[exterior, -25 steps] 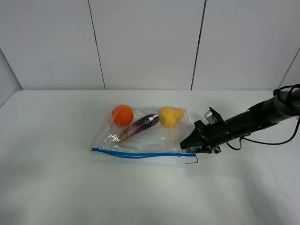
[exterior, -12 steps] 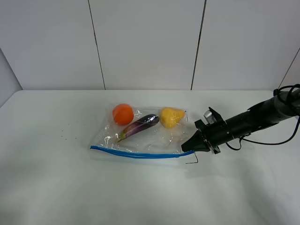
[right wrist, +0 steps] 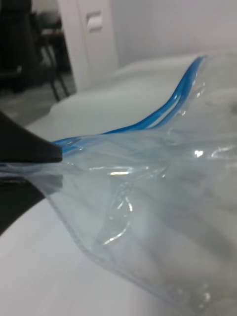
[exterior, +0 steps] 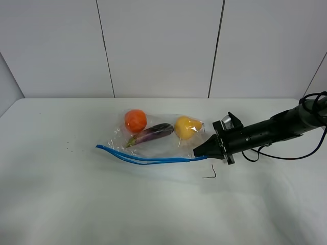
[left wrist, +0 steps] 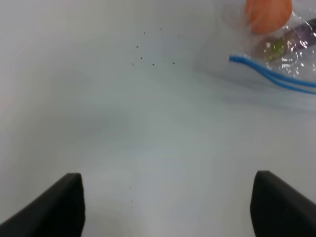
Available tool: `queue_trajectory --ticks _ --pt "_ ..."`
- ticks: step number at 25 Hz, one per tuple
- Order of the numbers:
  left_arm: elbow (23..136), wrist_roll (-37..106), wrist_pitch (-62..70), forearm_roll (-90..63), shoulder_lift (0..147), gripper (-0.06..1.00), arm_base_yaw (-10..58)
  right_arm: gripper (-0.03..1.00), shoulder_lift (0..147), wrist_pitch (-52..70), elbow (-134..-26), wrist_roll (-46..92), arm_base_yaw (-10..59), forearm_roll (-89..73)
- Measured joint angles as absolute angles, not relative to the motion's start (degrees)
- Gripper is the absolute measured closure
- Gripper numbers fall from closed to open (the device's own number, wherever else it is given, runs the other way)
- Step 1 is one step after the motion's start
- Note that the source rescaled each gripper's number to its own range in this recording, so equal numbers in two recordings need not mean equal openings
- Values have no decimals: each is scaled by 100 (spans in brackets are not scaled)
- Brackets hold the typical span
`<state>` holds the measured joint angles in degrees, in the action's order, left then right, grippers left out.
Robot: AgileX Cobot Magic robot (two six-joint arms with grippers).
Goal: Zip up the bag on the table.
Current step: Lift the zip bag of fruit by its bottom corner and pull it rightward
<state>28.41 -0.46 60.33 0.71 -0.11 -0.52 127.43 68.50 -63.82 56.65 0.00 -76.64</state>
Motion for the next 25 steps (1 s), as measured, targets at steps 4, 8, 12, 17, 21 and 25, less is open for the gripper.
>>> queue_trajectory --ticks 4,8,12,17,21,25 --pt "2841 -46 6033 71 -11 7 -52 97 12743 6908 -6382 5272 3 -8071" --pt "2841 -46 6033 71 -11 7 -52 97 12743 6913 -6382 4921 3 -8384" --pt "2841 -46 6033 71 -11 7 -52 97 12541 6902 -6382 4701 8 -8495" --pt "2841 -46 6033 71 -11 7 -52 97 12071 6890 -6377 4393 8 -8568" --pt "2841 -46 6033 71 -11 7 -52 97 11878 6889 -6377 4271 8 -8574" --pt "2841 -46 6033 71 -11 7 -52 97 11878 6889 -6377 4169 8 -8491"
